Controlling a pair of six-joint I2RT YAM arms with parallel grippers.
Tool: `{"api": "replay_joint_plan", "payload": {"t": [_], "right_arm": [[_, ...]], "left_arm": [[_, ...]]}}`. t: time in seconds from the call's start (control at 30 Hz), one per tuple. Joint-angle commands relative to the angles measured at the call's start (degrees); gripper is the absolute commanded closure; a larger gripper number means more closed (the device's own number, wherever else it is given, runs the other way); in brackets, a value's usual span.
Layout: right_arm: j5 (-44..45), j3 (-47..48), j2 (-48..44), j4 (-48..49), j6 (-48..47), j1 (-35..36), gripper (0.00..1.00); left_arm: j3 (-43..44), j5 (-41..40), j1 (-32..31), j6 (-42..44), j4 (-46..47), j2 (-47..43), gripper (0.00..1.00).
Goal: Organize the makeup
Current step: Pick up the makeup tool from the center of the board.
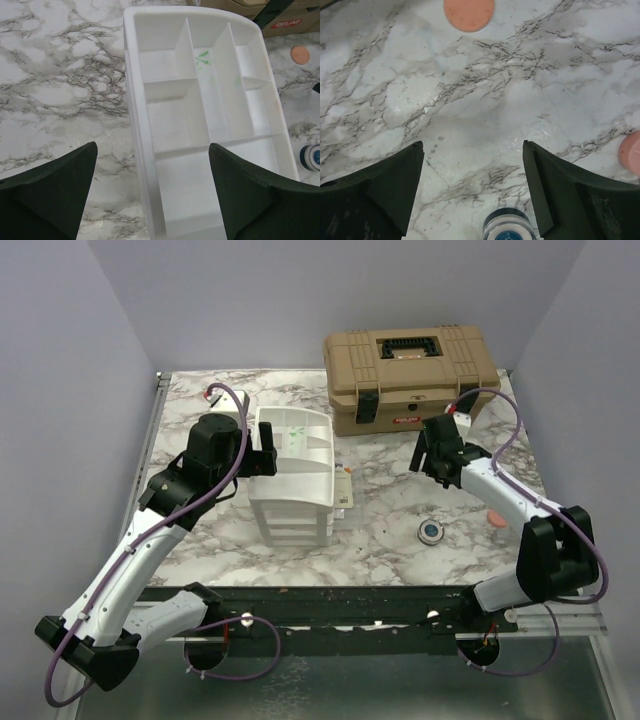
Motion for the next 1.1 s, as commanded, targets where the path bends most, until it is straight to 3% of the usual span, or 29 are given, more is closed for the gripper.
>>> {"api": "replay_joint_plan", "payload": {"t": [0.0, 0.2, 0.37, 0.47, 0.9, 1.07], "right_arm": [[1.5, -1.01, 3.27, 7.81, 0.61, -2.06, 0.14], [-0.35, -3.36, 9.21, 19.47, -0.61, -4.94, 0.13], [-0.71, -8.25, 11.2, 36.49, -4.53, -6.66, 0.13], [-2.16, -7.72, 14.2, 40.56, -4.1, -8.11, 0.13], [0.61, -1.5, 23.19, 42.24, -2.13, -9.49, 0.14], [3.86, 5.17, 27.72, 33.62, 1.46, -10.52, 0.18]], "left_arm": [[1.17, -2.63, 0.06, 1.01, -0.52, 0.51, 0.05], [2.09, -3.51, 0.05, 1.14, -0.25, 1.24, 0.05], [3.37, -4.27, 0.07, 1.74, -0.2, 2.62, 0.05], [4.3, -4.29, 0.07, 2.25, -0.07, 3.93, 0.05], [5.34, -5.02, 0.06, 3.29, -0.07, 5.15, 0.05], [5.88, -5.02, 0.05, 3.69, 0.01, 6.04, 0.05]]}}
